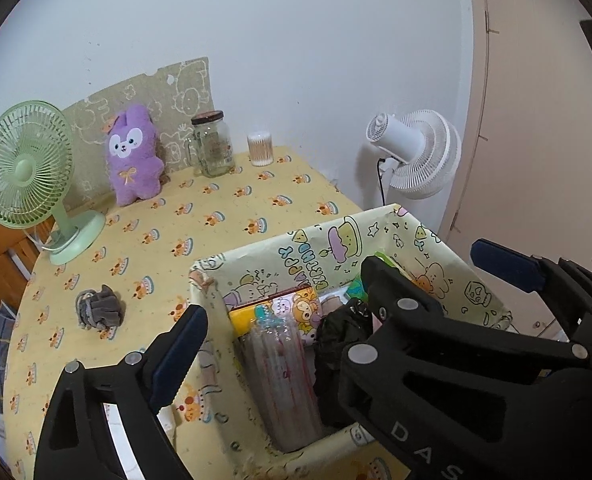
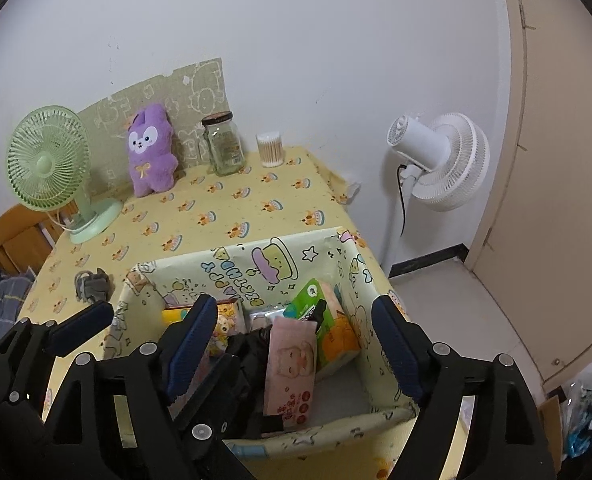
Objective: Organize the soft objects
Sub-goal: 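Lower the umbrella into the gift box with the left tool while the right tool drops the wipes, then withdraw both open tools up out of the gift box, then move both tools toward the white tissue pack on the table, then grasp the white tissue pack with the right tool and lift it, then grasp the gray gloves with the left tool while the right tool holds the tissue pack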
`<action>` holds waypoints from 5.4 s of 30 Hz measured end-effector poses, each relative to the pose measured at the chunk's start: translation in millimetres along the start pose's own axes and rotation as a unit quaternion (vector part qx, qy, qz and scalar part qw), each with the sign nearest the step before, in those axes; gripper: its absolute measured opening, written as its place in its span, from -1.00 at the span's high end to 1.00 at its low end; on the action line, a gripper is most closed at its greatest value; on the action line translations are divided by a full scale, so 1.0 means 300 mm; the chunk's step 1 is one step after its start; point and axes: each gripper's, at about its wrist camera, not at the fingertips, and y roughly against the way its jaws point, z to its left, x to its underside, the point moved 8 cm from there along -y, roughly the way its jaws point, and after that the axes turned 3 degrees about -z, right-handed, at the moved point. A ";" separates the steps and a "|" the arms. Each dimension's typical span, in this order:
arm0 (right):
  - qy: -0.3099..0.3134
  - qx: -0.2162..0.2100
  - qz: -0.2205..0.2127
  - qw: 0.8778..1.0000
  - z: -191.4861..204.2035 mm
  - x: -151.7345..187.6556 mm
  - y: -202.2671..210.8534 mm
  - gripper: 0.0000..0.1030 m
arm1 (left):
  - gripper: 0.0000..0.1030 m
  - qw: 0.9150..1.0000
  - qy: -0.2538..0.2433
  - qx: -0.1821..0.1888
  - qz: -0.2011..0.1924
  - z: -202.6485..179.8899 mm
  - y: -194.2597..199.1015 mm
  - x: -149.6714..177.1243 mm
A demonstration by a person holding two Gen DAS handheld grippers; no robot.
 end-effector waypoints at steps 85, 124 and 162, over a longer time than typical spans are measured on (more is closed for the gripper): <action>0.075 -0.114 0.031 0.990 0.704 0.283 0.081 -0.90 | -0.89 0.992 0.076 -0.099 0.033 0.614 0.211 0.393; 0.086 -0.072 0.136 0.984 0.771 0.423 -0.199 0.01 | -0.31 0.985 0.087 -0.099 0.112 0.738 0.000 0.516; 0.042 -0.073 0.081 0.993 0.787 0.130 -0.341 0.41 | -0.48 0.993 0.042 -0.091 0.062 0.816 -0.165 0.201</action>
